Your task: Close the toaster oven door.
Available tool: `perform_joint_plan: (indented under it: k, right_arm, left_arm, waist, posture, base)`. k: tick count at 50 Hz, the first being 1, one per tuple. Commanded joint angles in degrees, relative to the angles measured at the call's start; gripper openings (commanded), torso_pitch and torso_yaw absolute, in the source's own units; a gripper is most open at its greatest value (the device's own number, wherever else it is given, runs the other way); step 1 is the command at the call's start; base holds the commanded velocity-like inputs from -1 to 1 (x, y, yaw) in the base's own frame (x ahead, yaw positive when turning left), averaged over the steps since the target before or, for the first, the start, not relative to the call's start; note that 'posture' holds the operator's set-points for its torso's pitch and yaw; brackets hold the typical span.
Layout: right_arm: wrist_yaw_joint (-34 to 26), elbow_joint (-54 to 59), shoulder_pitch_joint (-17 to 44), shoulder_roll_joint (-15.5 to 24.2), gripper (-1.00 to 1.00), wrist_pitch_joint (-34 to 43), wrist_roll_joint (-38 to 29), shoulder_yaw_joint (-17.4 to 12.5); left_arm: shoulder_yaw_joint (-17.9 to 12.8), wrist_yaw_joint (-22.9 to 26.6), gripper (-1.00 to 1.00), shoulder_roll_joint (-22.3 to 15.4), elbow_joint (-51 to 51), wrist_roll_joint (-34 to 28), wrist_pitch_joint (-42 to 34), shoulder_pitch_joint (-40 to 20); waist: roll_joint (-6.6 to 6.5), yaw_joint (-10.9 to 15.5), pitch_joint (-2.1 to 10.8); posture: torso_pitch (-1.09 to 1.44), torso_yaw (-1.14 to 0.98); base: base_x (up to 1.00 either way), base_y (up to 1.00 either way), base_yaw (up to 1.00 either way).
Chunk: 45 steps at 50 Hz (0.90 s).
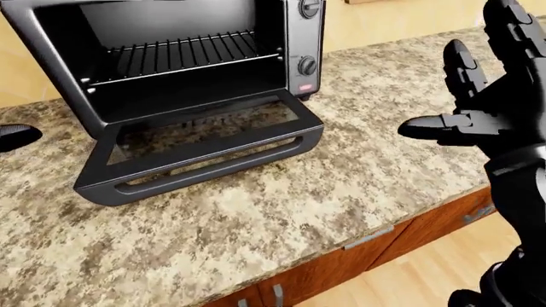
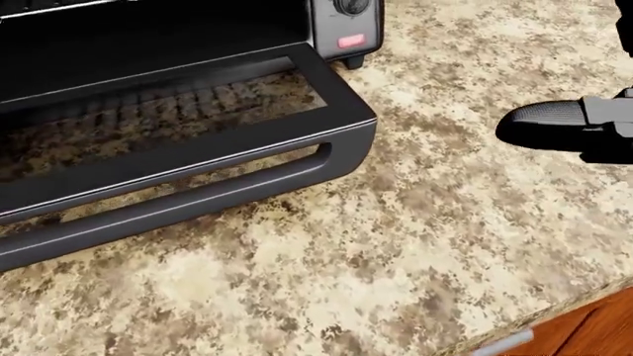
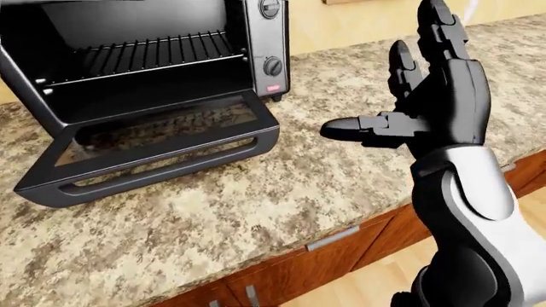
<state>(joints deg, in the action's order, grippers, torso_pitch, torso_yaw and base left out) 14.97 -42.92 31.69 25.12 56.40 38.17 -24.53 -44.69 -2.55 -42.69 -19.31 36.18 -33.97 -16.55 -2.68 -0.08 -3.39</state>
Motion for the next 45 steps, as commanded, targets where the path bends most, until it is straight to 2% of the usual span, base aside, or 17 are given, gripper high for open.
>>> perform_joint_plan:
  k: [1, 4, 7, 14, 21, 25, 26, 27, 29, 32, 36, 37, 41, 42, 43, 44, 45]
  right_arm:
    - [5.25, 0.69, 2.06, 1.47, 1.00, -2.53, 0.48, -0.12]
    - [10.36, 3.17, 3.93, 1.38, 1.00, -0.03, 6.71, -2.52]
    - [11.39, 6.13, 2.27, 4.00, 1.00, -6.71, 3.84, -0.47]
    - [11.54, 7.49, 1.52, 5.65, 1.00, -10.25, 5.51, -0.69]
    - [7.52, 9.09, 0.60, 8.54, 1.00, -11.92, 1.38, -0.07]
    - [7.15, 9.49, 2.01, 8.44, 1.00, -10.59, 2.23, -1.42]
    - [7.28, 9.52, 2.29, 8.62, 1.00, -10.34, 2.72, -1.67]
    - [7.61, 9.64, 2.54, 8.83, 1.00, -9.96, 3.50, -2.08]
    - [7.66, 9.55, 2.40, 9.25, 1.00, -10.16, 3.97, -2.09]
    - [7.88, 9.59, 2.55, 9.74, 1.00, -10.29, 4.64, -2.19]
    - [8.22, 9.41, 2.46, 10.37, 1.00, -10.49, 5.68, -2.37]
    - [8.52, 9.47, 2.68, 10.44, 1.00, -10.31, 6.24, -2.42]
    - [9.38, 9.75, 2.65, 10.90, 1.00, -10.50, 6.54, -2.33]
    - [9.19, 10.00, 2.01, 11.80, 1.00, -11.46, 2.32, -0.40]
    - [10.45, 10.55, 2.56, 10.28, 1.00, -7.38, 5.85, -1.55]
    - [10.62, 10.61, 2.69, 10.06, 1.00, -7.75, 5.79, -1.84]
    - [9.21, 10.48, 1.75, 11.46, 1.00, -8.86, 1.83, 0.07]
  left_arm:
    - [-0.54, 0.30, 1.00, -1.04, -1.20, 0.14, 1.53, -0.76]
    - [-0.45, 0.36, 1.00, -0.96, -1.28, 0.01, 1.61, -0.75]
    - [-0.45, 0.45, 1.00, -0.96, -1.29, -0.06, 1.61, -0.77]
    - [-0.55, 0.43, 1.00, -1.11, -1.51, 0.05, 1.31, -0.90]
    - [-0.65, 0.45, 1.00, -1.50, -0.98, 0.02, 1.42, -1.05]
    - [-0.77, 0.37, 1.00, -2.03, -0.37, 0.14, 1.44, -1.30]
    - [-0.83, 0.33, 1.00, -2.16, -0.26, 0.22, 1.41, -1.36]
    - [-0.89, 0.31, 1.00, -2.30, -0.08, 0.31, 1.42, -1.42]
    - [-0.97, 0.24, 1.00, -2.55, 0.19, 0.45, 1.44, -1.49]
    - [-1.04, 0.21, 1.00, -2.81, 0.60, 0.52, 1.64, -1.50]
    - [-1.07, 0.27, 1.00, -2.95, 0.82, 0.56, 1.88, -1.39]
    - [-1.04, 0.26, 1.00, -2.97, 0.89, 0.54, 1.94, -1.39]
    - [-1.06, 0.22, 1.00, -3.14, 0.94, 0.67, 1.90, -1.46]
    - [-1.09, 0.23, 1.00, -3.17, 0.91, 0.71, 1.88, -1.42]
    - [-1.08, 0.19, 1.00, -3.19, 0.94, 0.71, 1.89, -1.45]
    - [-1.11, 0.19, 1.00, -3.20, 0.89, 0.77, 1.88, -1.43]
    - [-1.14, 0.22, 1.00, -3.22, 0.88, 0.79, 1.88, -1.39]
  waist:
    - [-0.19, -0.06, 0.34]
    - [1.02, 0.29, -0.40]
    - [3.65, 1.20, 0.22]
    - [1.58, 1.44, 0.83]
    - [1.45, 0.99, 0.88]
    - [1.51, 0.81, 0.95]
    - [1.50, 1.24, 2.04]
    - [1.47, 2.12, 1.78]
    - [1.86, 1.48, 0.73]
    - [2.49, 1.37, 0.46]
    - [5.04, 1.70, 0.57]
    - [4.36, 1.35, 1.07]
    - [4.42, 1.81, 2.13]
    - [3.93, 1.70, 1.87]
    - [3.46, -0.12, 0.64]
    - [3.16, 0.25, 0.60]
    - [2.39, -0.14, 0.49]
  posture:
    - [0.00, 0.00]
    - [0.00, 0.00]
    - [0.00, 0.00]
    - [0.00, 0.00]
    - [0.00, 0.00]
    - [0.00, 0.00]
    - [0.00, 0.00]
    - [0.00, 0.00]
    - [0.00, 0.00]
    - [0.00, 0.00]
    - [0.00, 0.00]
    - [0.00, 0.00]
    - [0.00, 0.00]
    - [0.00, 0.00]
    - [0.00, 0.00]
    - [0.00, 0.00]
    - [0.00, 0.00]
  base:
    - [0.00, 0.00, 0.00]
    - [0.00, 0.00, 0.00]
    - [0.00, 0.00, 0.00]
    - [0.00, 0.00, 0.00]
    - [0.00, 0.00, 0.00]
    - [0.00, 0.00, 0.00]
    - [0.00, 0.00, 0.33]
    - [0.00, 0.00, 1.00]
    - [0.00, 0.00, 1.00]
    - [0.00, 0.00, 1.00]
    - [0.00, 0.00, 1.00]
    - [0.00, 0.00, 1.00]
    - [0.00, 0.00, 1.00]
    - [0.00, 0.00, 1.00]
    - [0.00, 0.00, 0.00]
    - [0.00, 0.00, 0.00]
    - [0.00, 0.00, 0.00]
